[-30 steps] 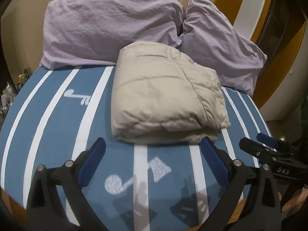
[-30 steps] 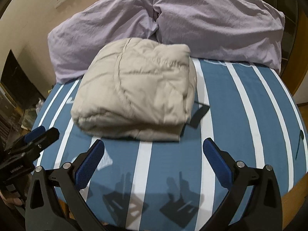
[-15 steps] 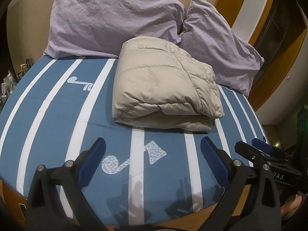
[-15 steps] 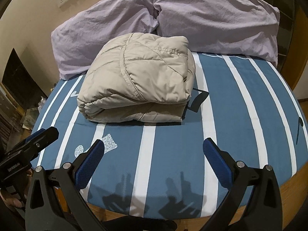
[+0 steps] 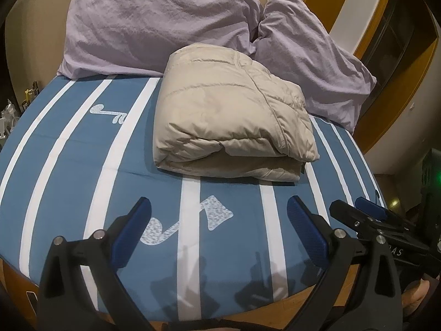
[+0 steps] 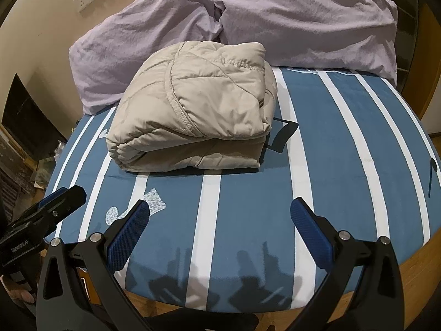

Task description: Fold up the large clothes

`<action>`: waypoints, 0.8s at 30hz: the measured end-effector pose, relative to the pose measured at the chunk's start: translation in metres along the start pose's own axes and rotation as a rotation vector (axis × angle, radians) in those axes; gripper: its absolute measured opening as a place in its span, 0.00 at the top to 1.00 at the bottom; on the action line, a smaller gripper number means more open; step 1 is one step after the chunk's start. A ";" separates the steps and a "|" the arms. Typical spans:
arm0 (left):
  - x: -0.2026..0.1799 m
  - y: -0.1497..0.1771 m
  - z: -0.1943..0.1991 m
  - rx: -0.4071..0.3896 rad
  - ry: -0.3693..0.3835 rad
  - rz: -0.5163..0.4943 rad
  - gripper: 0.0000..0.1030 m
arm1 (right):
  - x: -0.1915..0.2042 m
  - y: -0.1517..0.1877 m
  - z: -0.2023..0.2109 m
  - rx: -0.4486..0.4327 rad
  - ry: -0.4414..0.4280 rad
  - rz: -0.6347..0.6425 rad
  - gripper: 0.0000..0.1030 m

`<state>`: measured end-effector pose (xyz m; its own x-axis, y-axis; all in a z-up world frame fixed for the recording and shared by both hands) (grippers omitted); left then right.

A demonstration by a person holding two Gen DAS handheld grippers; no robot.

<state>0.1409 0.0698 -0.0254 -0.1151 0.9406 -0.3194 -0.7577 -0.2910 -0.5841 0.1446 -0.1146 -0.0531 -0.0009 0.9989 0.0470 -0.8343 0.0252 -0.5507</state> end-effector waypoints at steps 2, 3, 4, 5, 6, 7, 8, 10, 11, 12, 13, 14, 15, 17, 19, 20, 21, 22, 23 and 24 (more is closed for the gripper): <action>0.000 0.001 0.000 0.002 -0.001 0.002 0.04 | 0.000 0.000 -0.001 0.002 -0.001 0.002 0.01; 0.000 0.001 0.000 0.001 0.000 0.001 0.04 | 0.000 0.000 -0.001 0.003 -0.001 0.003 0.01; 0.000 0.000 0.000 0.001 -0.001 0.001 0.04 | 0.001 0.000 -0.001 0.002 -0.001 0.002 0.01; 0.000 0.000 0.000 0.001 0.000 0.001 0.04 | 0.001 0.000 -0.001 0.002 -0.001 0.001 0.01; 0.001 0.000 0.000 0.001 0.000 0.001 0.04 | 0.001 0.000 -0.001 0.002 -0.001 0.001 0.01; 0.001 0.000 -0.001 0.001 -0.001 0.002 0.04 | 0.001 0.000 -0.001 0.003 0.000 0.001 0.01; 0.001 0.000 0.000 0.002 0.000 0.001 0.04 | 0.000 0.001 -0.001 0.003 -0.001 0.001 0.01; 0.001 0.000 0.000 0.001 0.000 -0.001 0.04 | 0.000 0.001 -0.002 0.004 0.000 -0.001 0.01; 0.001 0.000 0.000 0.001 0.001 -0.002 0.04 | 0.000 0.002 -0.002 0.004 0.000 -0.002 0.01; 0.001 0.000 0.000 0.001 0.001 -0.002 0.04 | 0.000 0.001 -0.002 0.004 -0.001 0.000 0.01; 0.001 0.000 0.000 0.001 0.001 -0.001 0.04 | 0.000 0.001 -0.002 0.004 -0.001 0.000 0.01; 0.001 0.000 -0.001 0.001 0.001 -0.002 0.04 | 0.000 0.001 -0.002 0.004 -0.001 0.000 0.01; 0.000 0.000 0.000 0.001 0.001 -0.001 0.04 | 0.000 0.001 -0.002 0.004 -0.001 0.000 0.01; 0.000 0.000 -0.001 0.001 0.000 0.000 0.04 | 0.001 0.001 -0.002 0.004 -0.001 -0.001 0.01; 0.000 0.000 -0.001 0.002 -0.001 0.000 0.04 | 0.001 0.001 -0.002 0.004 0.000 0.000 0.01; 0.000 0.000 -0.001 0.002 -0.001 0.001 0.04 | 0.001 0.001 -0.002 0.003 0.000 -0.001 0.01; 0.000 0.000 -0.001 0.002 0.000 0.001 0.04 | 0.001 0.002 -0.002 0.003 -0.001 0.000 0.01; 0.000 0.000 -0.001 0.001 -0.001 0.002 0.04 | 0.002 0.002 -0.003 0.003 -0.002 0.002 0.01; 0.000 0.000 -0.001 0.001 -0.002 0.001 0.04 | 0.002 0.002 -0.003 0.003 -0.003 0.003 0.01; 0.000 0.000 -0.001 0.002 -0.001 0.001 0.04 | 0.002 0.002 -0.003 0.003 -0.003 0.004 0.01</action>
<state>0.1416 0.0698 -0.0266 -0.1164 0.9406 -0.3188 -0.7590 -0.2913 -0.5823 0.1445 -0.1125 -0.0571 -0.0057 0.9989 0.0475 -0.8361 0.0213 -0.5481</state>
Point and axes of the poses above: each gripper's, at about its wrist camera, not at the fingertips, and z roughly against the way its jaws point, x to its left, y to its underside, the point moved 4 cm from there along -z, roughly the way its jaws point, and after that the axes turned 5 degrees about y, right-handed, at the moved point
